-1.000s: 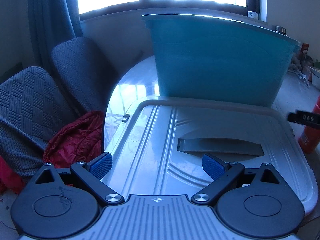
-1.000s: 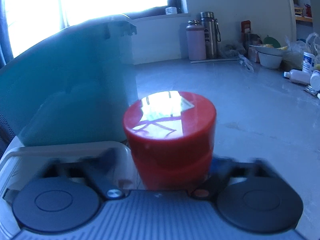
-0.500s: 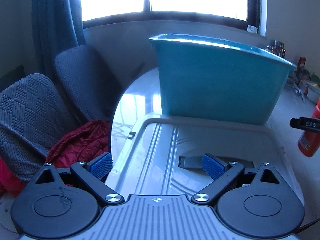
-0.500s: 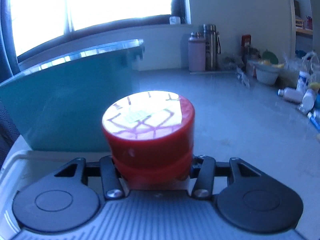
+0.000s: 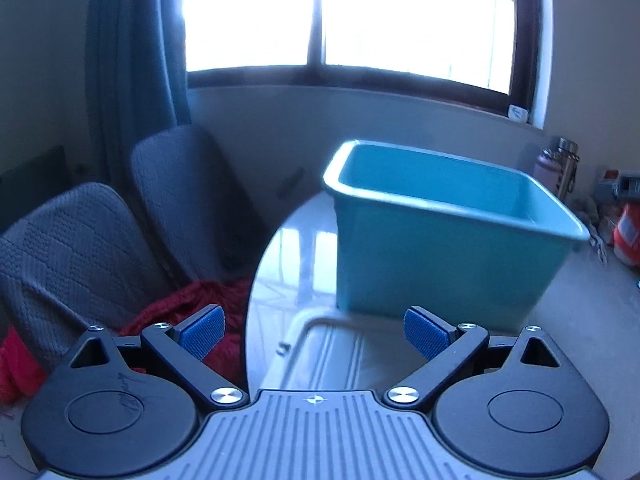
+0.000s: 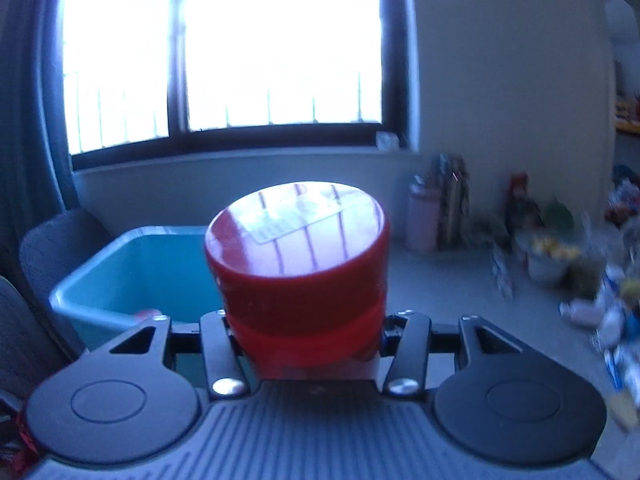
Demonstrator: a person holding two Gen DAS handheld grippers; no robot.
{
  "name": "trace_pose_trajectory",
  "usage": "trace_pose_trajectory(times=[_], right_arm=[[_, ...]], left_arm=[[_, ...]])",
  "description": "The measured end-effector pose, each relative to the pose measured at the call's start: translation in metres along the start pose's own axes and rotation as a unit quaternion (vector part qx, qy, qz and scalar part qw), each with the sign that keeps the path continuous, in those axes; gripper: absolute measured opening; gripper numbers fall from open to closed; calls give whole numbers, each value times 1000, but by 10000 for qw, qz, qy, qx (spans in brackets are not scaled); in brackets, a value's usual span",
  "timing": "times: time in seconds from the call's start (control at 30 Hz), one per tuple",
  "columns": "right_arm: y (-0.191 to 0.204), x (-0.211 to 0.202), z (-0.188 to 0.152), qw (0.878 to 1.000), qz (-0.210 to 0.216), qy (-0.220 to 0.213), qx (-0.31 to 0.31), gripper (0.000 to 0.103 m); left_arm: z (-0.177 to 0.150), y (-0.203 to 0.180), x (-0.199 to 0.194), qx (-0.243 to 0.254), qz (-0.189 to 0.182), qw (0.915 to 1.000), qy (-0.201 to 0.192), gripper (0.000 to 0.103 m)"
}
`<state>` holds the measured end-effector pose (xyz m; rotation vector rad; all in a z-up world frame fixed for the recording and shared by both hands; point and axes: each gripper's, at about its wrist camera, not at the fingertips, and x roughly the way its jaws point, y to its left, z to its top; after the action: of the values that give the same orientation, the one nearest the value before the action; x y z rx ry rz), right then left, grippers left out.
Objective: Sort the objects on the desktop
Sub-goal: 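Carry the red bottle over the teal bin and open the right gripper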
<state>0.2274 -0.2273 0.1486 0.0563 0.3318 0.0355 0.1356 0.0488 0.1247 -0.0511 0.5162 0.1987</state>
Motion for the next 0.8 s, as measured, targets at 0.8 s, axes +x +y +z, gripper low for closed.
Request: trace_pose_trajectory(times=[0.8], right_arm=[[59, 140, 25, 9873, 1159, 953, -523, 51]], left_arm=[[39, -22, 15, -548, 1336, 9895, -41, 98]])
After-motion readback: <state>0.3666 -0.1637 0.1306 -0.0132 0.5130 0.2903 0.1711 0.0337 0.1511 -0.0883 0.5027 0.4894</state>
